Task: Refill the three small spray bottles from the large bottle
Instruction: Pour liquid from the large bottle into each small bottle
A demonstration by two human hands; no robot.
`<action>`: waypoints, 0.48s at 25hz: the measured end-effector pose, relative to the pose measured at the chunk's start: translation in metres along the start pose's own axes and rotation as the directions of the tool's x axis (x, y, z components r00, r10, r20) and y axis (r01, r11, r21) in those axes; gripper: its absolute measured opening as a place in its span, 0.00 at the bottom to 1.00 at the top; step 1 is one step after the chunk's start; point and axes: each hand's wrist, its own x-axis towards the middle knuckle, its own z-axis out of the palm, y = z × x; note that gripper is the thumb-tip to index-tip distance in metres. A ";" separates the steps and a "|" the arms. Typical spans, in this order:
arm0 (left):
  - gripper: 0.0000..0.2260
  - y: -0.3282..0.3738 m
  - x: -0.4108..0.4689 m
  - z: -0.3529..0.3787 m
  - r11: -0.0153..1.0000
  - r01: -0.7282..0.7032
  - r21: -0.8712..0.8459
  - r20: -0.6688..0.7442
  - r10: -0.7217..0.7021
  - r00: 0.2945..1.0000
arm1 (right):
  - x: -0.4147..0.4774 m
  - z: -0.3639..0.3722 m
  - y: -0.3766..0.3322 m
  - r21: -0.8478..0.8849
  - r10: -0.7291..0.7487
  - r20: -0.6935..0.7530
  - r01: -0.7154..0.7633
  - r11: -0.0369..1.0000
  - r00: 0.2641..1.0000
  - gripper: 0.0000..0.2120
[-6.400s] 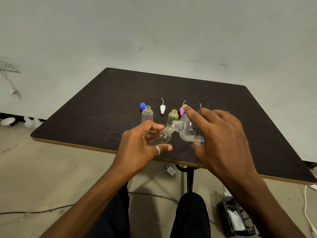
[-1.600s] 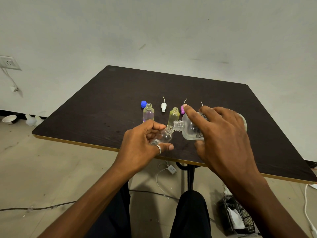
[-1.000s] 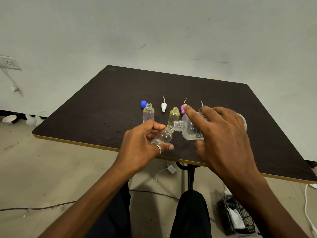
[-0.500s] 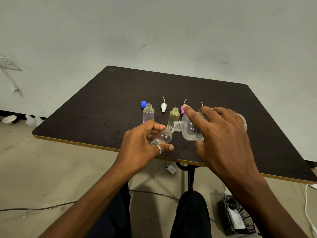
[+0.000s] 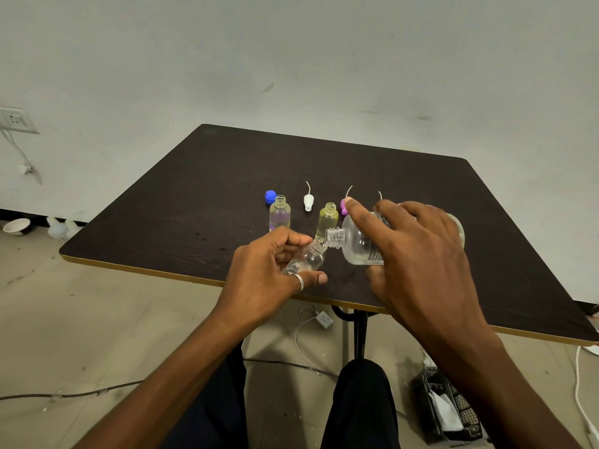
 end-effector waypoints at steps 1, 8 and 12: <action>0.23 0.000 0.000 0.000 1.000 0.001 -0.003 -0.002 -0.001 1.000 | 0.000 -0.001 0.000 -0.001 0.000 0.005 0.000 1.000 1.000 0.42; 0.22 0.001 0.000 0.000 1.000 -0.002 -0.005 0.001 0.002 1.000 | 0.000 -0.002 -0.001 -0.002 0.006 -0.003 -0.006 1.000 1.000 0.42; 0.22 0.001 0.000 0.000 1.000 -0.003 -0.011 0.005 0.003 1.000 | 0.000 -0.001 -0.001 0.005 0.004 -0.011 -0.004 1.000 1.000 0.42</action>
